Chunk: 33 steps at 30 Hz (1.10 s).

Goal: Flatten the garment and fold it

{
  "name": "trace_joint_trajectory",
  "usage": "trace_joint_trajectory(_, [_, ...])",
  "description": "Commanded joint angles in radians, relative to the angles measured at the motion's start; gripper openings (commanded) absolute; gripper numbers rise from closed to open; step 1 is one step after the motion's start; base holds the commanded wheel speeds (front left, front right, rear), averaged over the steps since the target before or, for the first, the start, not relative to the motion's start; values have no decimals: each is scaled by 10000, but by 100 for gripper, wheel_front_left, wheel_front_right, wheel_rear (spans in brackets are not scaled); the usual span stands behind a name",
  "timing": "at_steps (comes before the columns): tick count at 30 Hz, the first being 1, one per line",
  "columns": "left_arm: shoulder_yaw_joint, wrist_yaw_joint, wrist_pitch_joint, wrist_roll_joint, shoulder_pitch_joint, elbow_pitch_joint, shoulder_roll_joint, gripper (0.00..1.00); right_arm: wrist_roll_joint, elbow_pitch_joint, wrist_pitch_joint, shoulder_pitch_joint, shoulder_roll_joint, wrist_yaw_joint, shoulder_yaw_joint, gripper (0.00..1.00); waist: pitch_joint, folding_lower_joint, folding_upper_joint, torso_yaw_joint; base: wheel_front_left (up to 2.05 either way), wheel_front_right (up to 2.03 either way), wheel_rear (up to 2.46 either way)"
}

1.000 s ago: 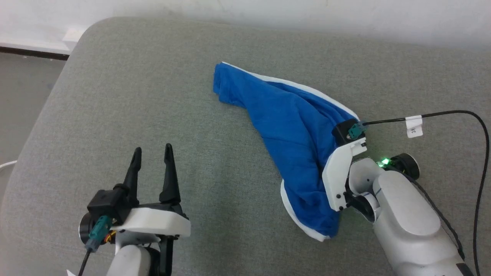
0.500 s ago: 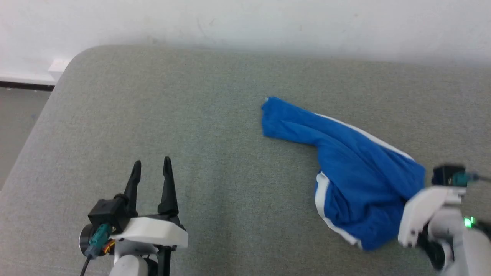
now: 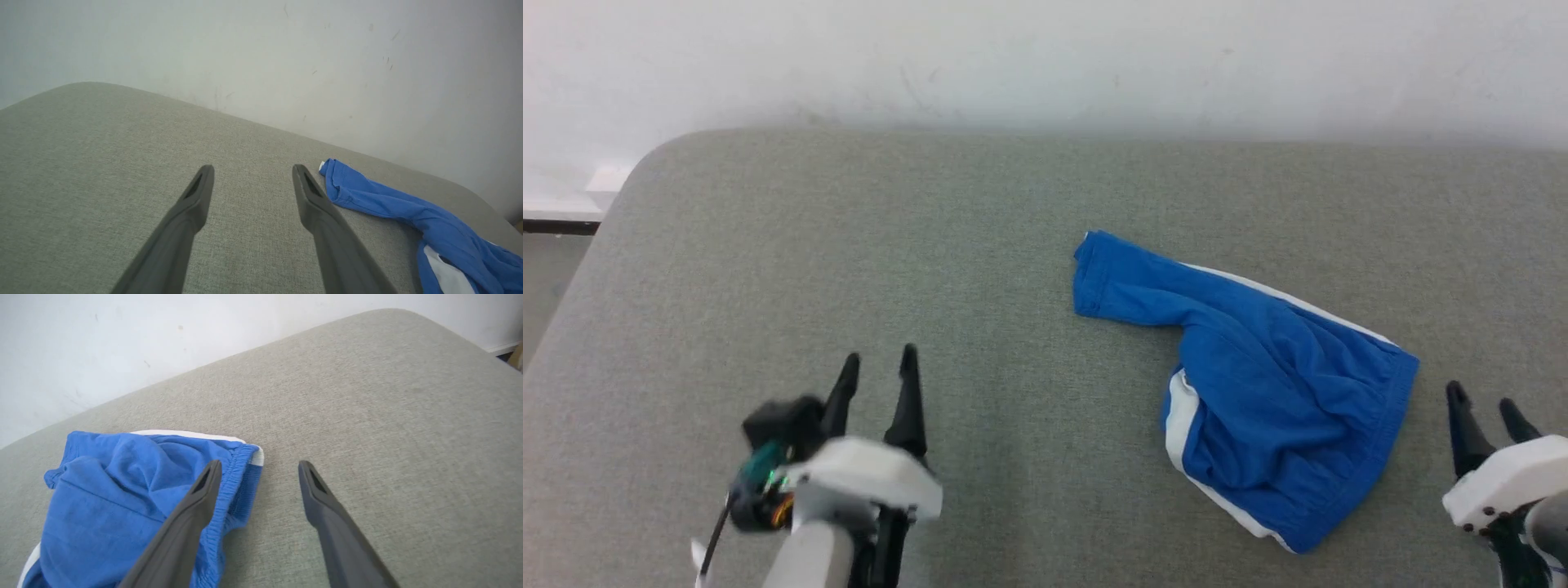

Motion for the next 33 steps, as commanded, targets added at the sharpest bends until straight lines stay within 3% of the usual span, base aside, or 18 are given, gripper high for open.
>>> trace_joint_trajectory(1, [-178, -46, 765, -261, -983, 417, -41, 100, -34, -233, -166, 174, 12, -19, -180, 100, 158, 1, 0, -252, 0, 0, 0])
trace_joint_trajectory(12, [-1509, 245, 6070, -574, -5472, 3414, -21, 100, 300, -542, -118, -306, 13, -19, 183, 100, 1414, 1, 0, -1962, 0, 0, 0])
trace_joint_trajectory(18, [-2048, 266, 7872, -197, -6850, 4842, 254, 100, 441, -266, -465, -594, 14, -19, 441, 100, 2090, 1, 0, -2894, 0, 0, 0])
trace_joint_trajectory(24, [-2337, 172, 8550, -52, -6983, 5661, 509, 100, 542, 15, -879, -707, 14, -19, 400, 100, 2323, 1, 0, -3213, 0, 0, 0])
trace_joint_trajectory(25, [-2378, 122, 8585, -68, -6942, 5735, 499, 91, 534, 53, -932, -704, 14, -19, 367, 100, 2328, 1, 0, -3191, 0, 0, 0])
trace_joint_trajectory(26, [-2391, 83, 8519, -98, -6911, 5761, 479, 44, 526, 98, -982, -702, 14, -19, 325, 100, 2320, 1, 0, -3151, 0, 0, 0])
trace_joint_trajectory(27, [-2396, 27, 8432, -146, -6876, 5783, 453, 11, 507, 153, -1024, -711, 14, -19, 289, 100, 2300, 1, 0, -3102, 0, 0, 0])
trace_joint_trajectory(28, [-2393, -40, 8305, -201, -6844, 5786, 425, 0, 492, 204, -1062, -734, 14, -19, 276, 100, 2270, 1, 0, -3043, 0, 0, 0])
trace_joint_trajectory(33, [-2431, -427, 7663, -418, -6793, 5772, 317, 0, 417, 333, -1171, -776, 14, -19, 342, 100, 1938, 1, 0, -2583, 0, 0, 0])
